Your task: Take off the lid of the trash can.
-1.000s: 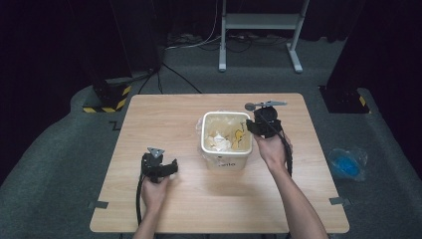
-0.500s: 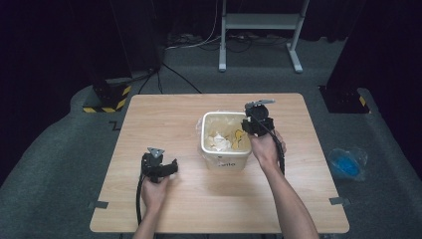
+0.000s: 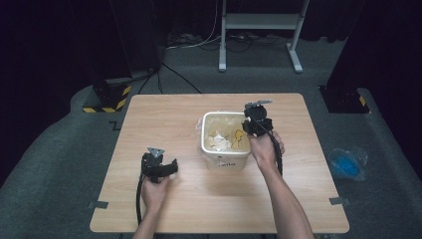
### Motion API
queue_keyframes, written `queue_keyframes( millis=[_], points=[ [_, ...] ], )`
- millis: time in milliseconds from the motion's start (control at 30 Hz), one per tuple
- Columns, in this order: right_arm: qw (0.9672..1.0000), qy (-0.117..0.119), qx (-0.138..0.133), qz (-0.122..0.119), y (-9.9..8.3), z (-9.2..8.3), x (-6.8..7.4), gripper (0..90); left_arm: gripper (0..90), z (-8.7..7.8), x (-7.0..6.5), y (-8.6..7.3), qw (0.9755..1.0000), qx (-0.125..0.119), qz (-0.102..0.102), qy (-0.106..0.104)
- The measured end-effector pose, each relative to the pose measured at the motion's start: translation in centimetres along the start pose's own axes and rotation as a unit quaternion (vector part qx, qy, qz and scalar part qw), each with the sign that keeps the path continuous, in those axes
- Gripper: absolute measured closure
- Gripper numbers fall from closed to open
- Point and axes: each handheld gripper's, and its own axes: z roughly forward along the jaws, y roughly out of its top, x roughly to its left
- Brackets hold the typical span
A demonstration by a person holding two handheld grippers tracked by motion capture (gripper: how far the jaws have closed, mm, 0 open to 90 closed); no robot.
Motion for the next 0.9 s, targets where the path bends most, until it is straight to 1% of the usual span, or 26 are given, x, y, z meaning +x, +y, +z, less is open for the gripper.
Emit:
queue_keyframes(
  millis=[433, 900],
  points=[
    [0.9999, -0.006, -0.004, 0.008, 0.19, 0.05, 0.29, 77.3, 18.6, 0.01, 0.0, 0.01, 1.0, 0.0, 0.0, 0.0],
    [0.9999, -0.002, -0.005, 0.012, 0.63, -0.19, 0.31, 79.1, 18.7, 0.02, -0.01, 0.01, 1.0, -0.001, -0.002, 0.0]
  ],
)
